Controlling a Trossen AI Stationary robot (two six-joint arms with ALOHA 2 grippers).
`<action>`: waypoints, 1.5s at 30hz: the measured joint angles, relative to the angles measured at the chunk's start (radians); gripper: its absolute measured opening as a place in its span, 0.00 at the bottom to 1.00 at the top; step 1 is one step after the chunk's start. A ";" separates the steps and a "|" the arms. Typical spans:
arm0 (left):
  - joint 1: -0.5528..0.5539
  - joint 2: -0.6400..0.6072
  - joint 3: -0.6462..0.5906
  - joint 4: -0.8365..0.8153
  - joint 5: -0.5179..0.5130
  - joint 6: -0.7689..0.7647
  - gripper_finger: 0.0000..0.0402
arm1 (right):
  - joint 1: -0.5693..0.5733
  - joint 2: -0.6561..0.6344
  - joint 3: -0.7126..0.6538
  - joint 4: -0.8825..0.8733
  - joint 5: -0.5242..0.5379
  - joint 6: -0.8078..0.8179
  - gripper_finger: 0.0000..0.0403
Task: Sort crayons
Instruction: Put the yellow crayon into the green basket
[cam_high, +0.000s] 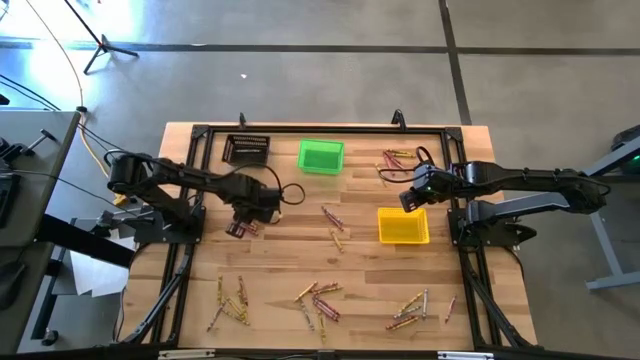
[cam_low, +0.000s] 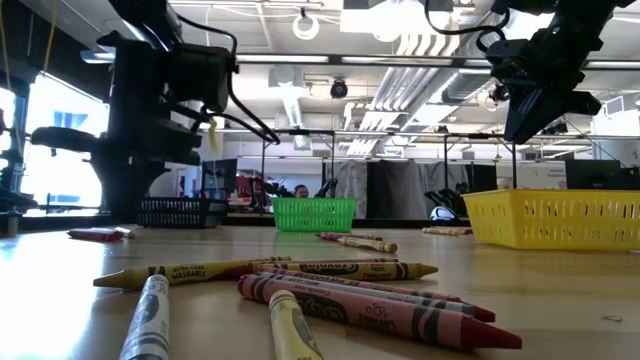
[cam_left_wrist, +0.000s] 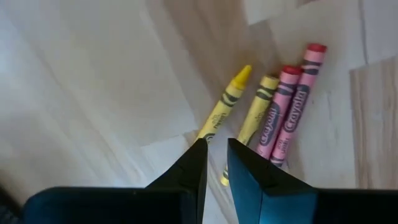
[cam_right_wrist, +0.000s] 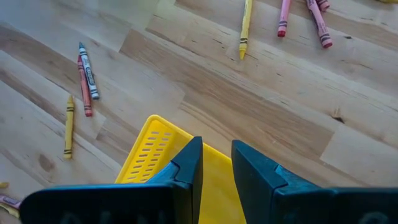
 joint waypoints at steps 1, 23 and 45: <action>-0.004 0.000 0.000 0.000 0.000 0.019 0.12 | 0.000 0.000 0.000 0.000 0.000 0.001 0.18; -0.026 -0.006 -0.112 0.187 0.003 0.134 0.12 | 0.000 0.000 0.000 0.002 0.000 0.003 0.18; -0.022 0.004 0.116 0.176 -0.047 -0.127 0.01 | 0.000 0.000 0.000 0.008 0.001 0.002 0.18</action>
